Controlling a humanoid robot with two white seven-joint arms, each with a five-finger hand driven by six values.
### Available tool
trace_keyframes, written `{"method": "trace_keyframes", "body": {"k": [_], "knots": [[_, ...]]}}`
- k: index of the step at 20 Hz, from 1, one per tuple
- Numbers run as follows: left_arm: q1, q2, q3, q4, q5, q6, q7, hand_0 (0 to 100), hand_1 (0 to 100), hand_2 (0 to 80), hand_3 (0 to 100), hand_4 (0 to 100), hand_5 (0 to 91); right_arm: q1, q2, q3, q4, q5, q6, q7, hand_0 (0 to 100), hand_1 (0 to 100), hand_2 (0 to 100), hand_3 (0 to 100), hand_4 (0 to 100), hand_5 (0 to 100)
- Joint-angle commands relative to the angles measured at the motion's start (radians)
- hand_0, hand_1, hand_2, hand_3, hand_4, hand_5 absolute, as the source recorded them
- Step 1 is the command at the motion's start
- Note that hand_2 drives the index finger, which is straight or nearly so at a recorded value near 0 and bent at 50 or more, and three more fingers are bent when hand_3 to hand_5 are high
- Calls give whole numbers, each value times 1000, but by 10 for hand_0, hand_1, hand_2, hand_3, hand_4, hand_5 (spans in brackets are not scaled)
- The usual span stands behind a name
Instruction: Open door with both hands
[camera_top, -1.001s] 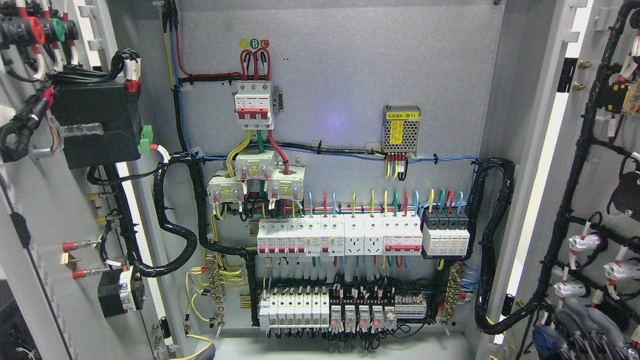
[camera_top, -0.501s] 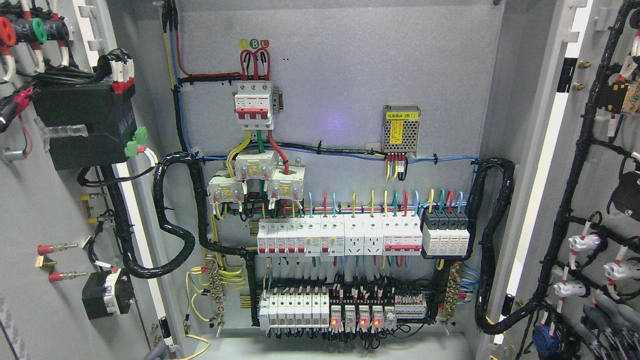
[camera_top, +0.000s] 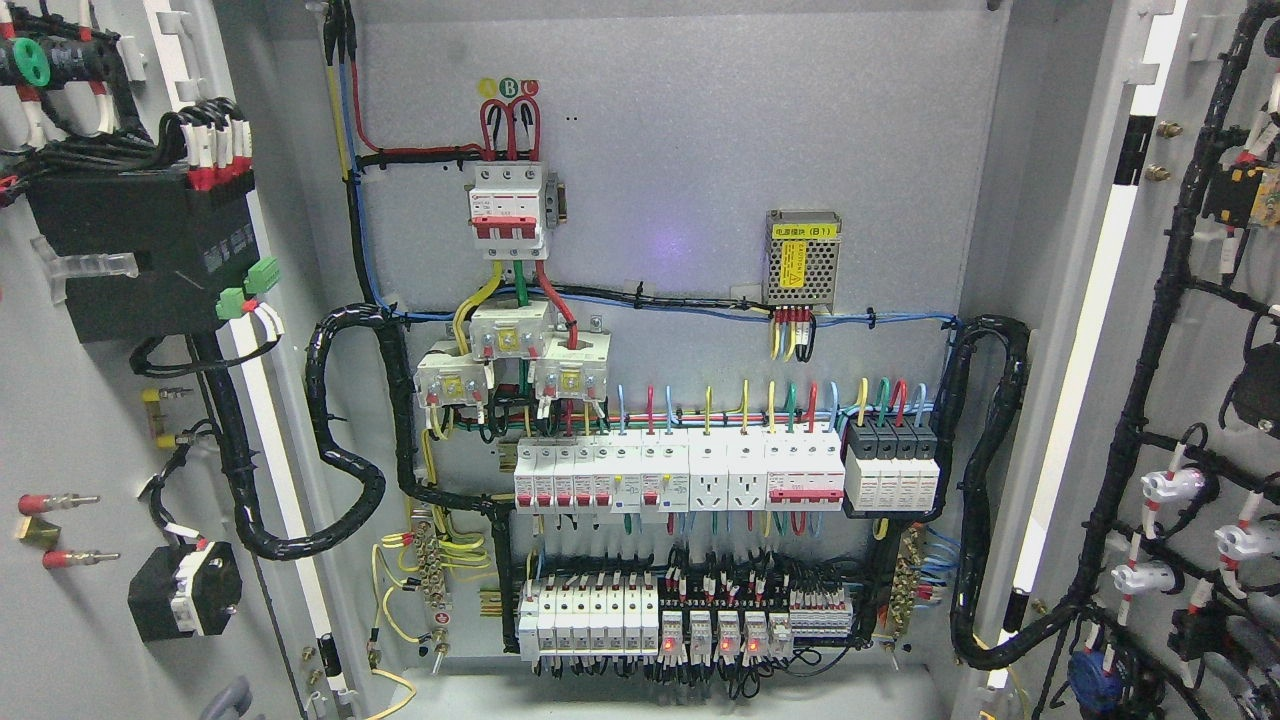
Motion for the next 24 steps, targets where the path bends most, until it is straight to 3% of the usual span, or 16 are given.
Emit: {"method": "trace_keyframes", "body": {"k": [1, 13, 20, 24], "knots": [[-3, 68, 141, 24, 78, -553, 0, 120, 556, 0, 0, 0, 0, 8, 11, -63, 36, -4, -1, -6, 84, 129, 0, 0, 0, 0], [-39, 221, 252, 219, 207, -550, 0, 120, 556, 0, 0, 0, 0, 20, 22, -83, 53, -85, 1, -4, 83, 130, 0, 0, 0, 0], [-69, 367, 272, 380, 317, -544, 0, 120, 556, 0, 0, 0, 0, 45, 22, -81, 18, -91, -7, 1, 82, 130, 0, 0, 0, 0], [-139, 447, 261, 536, 334, -544, 0, 120, 556, 0, 0, 0, 0, 57, 19, -74, -8, -94, -8, 1, 82, 130, 0, 0, 0, 0]]}}
